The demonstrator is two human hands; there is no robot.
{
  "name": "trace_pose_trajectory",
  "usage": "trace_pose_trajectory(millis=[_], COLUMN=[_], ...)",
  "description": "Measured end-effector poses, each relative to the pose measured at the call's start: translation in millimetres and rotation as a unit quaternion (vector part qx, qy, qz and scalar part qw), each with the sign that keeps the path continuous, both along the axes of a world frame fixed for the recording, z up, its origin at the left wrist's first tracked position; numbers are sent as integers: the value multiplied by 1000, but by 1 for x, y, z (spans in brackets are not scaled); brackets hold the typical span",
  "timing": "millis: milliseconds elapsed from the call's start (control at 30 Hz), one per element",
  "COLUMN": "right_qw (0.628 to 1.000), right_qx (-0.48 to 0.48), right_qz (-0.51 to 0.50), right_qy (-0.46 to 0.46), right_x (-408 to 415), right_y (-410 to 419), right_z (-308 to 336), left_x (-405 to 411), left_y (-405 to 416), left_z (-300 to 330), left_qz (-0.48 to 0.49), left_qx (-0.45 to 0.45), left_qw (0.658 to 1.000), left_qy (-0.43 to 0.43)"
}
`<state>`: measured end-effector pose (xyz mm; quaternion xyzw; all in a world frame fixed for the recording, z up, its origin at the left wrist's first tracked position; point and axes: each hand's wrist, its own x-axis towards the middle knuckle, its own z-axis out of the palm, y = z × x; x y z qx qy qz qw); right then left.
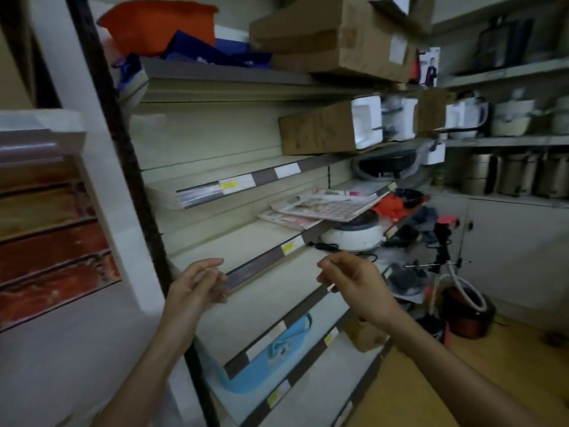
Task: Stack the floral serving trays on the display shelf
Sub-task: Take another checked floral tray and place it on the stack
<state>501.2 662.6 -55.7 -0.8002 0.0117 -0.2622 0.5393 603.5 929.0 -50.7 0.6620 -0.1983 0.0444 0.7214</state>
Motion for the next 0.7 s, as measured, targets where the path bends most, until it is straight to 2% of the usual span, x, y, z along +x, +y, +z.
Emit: trace_pose_trajectory(millis=[300, 467, 567, 700], right_qw=[996, 992, 991, 985], right_qx=[46, 66, 66, 104], right_qz=[-67, -99, -111, -125], right_qy=[22, 34, 44, 56], right_x=[30, 75, 102, 139], right_y=[-92, -136, -159, -187], right_z=[-21, -26, -26, -31], left_x=[70, 133, 175, 234], left_y=[-120, -190, -228, -279], left_z=[7, 11, 12, 9], left_qz=[-48, -57, -57, -62], left_qx=[19, 84, 181, 299], left_qw=[998, 992, 965, 906], left_qy=[-21, -80, -180, -293])
